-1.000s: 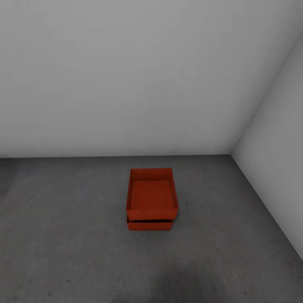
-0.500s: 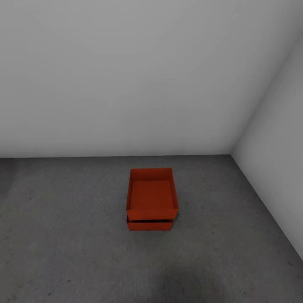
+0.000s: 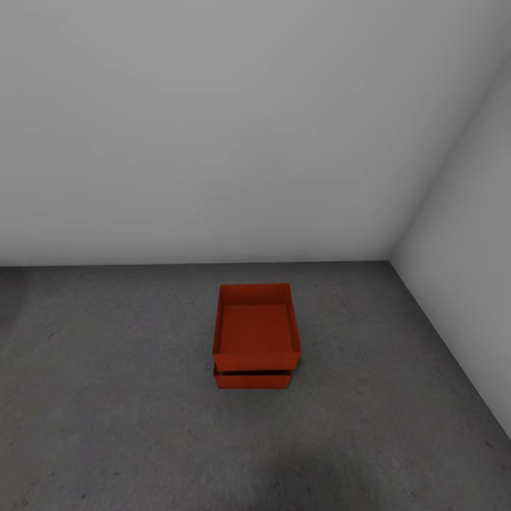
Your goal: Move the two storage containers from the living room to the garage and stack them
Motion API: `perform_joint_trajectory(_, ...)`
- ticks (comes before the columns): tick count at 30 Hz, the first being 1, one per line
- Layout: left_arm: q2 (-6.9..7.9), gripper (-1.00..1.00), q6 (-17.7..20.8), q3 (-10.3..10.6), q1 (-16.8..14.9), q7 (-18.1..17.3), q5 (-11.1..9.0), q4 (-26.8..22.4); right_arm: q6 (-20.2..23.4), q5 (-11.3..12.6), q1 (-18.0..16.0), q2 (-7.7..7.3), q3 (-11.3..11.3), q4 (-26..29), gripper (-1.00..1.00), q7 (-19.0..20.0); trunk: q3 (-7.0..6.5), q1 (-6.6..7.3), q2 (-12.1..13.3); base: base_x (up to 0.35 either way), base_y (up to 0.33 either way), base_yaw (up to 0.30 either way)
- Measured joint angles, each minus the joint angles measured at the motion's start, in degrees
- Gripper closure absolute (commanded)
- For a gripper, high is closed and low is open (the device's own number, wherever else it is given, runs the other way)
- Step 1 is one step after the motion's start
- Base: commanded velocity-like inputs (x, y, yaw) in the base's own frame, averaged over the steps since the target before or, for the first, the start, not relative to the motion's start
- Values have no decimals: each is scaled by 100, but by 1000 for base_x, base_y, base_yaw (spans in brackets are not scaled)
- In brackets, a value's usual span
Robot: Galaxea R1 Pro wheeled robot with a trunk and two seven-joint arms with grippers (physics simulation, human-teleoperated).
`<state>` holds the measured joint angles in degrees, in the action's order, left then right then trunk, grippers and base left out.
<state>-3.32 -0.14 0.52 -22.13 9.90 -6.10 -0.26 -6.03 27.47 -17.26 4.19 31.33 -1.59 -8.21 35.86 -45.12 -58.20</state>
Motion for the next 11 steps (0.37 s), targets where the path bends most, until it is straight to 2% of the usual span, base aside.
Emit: perform_joint_trajectory(11,-1,-100,-2,0,0,0,1,2,0,-1,0,-11,1,0,-100,0,0,0,0,0,0,0)
